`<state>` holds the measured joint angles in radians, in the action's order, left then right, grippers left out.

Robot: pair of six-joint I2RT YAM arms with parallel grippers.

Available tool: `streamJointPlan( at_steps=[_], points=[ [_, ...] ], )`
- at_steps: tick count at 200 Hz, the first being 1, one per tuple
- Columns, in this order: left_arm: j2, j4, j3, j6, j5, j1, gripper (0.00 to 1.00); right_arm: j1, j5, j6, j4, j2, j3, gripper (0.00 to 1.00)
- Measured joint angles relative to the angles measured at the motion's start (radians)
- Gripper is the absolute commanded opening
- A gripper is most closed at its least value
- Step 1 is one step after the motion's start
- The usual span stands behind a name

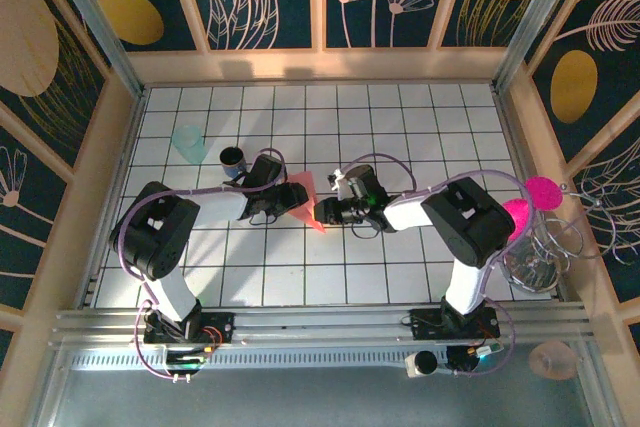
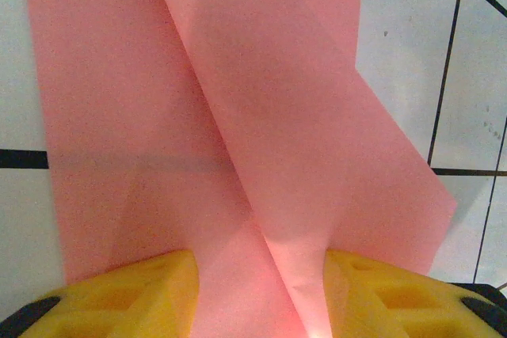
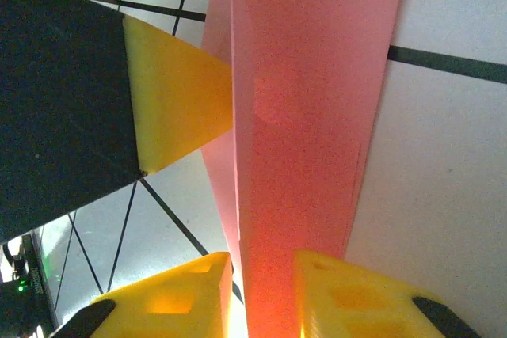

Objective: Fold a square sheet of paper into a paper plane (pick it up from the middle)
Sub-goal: Fourth fold the wing at the center of the table.

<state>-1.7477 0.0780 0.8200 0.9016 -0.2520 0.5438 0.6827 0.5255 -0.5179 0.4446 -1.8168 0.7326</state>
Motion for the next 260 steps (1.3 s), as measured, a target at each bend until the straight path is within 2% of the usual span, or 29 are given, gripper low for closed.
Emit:
streamJointPlan(
  at_steps=[131, 166, 194, 226, 260],
  points=[
    [0.005, -0.002, 0.000, 0.000, 0.003, 0.001, 0.48, -0.001, 0.052, 0.014, 0.012, -0.042, 0.012, 0.01],
    [0.047, -0.048, -0.005, -0.007, 0.035, 0.002, 0.51, -0.006, 0.091, 0.013, 0.023, -0.049, 0.012, 0.00],
    [0.154, -0.066, -0.020, -0.010, 0.072, 0.000, 0.51, -0.010, 0.126, 0.011, 0.003, -0.053, 0.013, 0.00],
    [0.258, 0.023, -0.072, -0.006, 0.066, 0.000, 0.44, -0.014, 0.158, 0.010, -0.032, -0.059, 0.027, 0.00],
    [0.253, 0.122, -0.143, 0.013, -0.010, 0.000, 0.30, -0.026, 0.190, -0.003, -0.058, -0.073, 0.048, 0.00]
  ],
)
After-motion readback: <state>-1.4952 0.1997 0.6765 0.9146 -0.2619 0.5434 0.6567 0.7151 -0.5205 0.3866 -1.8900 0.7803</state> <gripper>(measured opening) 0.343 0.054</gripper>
